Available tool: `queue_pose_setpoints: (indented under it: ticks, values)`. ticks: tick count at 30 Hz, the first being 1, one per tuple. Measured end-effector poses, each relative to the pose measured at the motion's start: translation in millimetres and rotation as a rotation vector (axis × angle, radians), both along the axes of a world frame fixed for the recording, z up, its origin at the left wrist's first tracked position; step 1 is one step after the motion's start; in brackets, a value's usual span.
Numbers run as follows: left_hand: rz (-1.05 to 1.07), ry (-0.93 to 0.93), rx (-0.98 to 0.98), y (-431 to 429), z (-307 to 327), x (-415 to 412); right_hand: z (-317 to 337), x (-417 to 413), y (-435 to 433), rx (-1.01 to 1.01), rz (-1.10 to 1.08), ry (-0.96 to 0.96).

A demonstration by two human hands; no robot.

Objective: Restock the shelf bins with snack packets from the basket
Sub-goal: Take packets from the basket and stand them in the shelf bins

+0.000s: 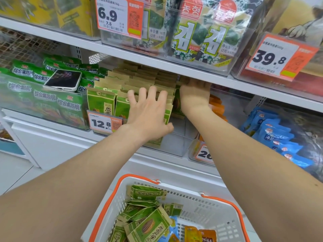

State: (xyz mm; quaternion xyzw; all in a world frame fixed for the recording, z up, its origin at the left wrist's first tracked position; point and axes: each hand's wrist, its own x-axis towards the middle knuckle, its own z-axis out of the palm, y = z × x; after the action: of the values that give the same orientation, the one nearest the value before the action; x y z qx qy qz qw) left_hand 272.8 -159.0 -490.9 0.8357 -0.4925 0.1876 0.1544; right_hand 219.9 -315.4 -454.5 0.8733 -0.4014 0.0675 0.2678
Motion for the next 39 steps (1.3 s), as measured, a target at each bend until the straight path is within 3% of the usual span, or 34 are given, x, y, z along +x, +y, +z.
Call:
queue_pose_setpoints:
  ticks: [5,12,16,21,24,27,31,33,37,39]
  values:
    - [-0.004,0.013,0.015,1,0,0,-14,-11,10,0.055,0.028,0.36]
    - [0.007,0.037,-0.001,6,3,-5,-14,-19,22,0.028,0.05,0.361]
    - [-0.002,0.035,-0.061,11,6,-13,-11,-36,36,0.12,0.124,0.069]
    - [-0.062,-0.151,-0.176,27,10,-34,-32,-81,60,0.039,0.453,-0.478]
    - [-0.078,-0.194,-0.174,37,9,-51,-54,-113,84,0.043,0.632,-0.631]
    - [-0.116,0.037,0.073,48,-7,-68,-89,-146,105,0.16,0.682,-0.566]
    - [-0.184,0.176,0.571,58,-50,-88,-130,-175,116,0.481,0.528,-0.02]
    - [-0.247,0.223,0.785,61,-76,-96,-147,-186,118,0.575,0.45,0.134]
    - [-0.335,0.299,1.173,69,-121,-111,-180,-210,126,0.725,0.319,0.192]
    - [-0.32,0.282,1.278,71,-131,-113,-199,-218,127,0.809,0.269,0.226]
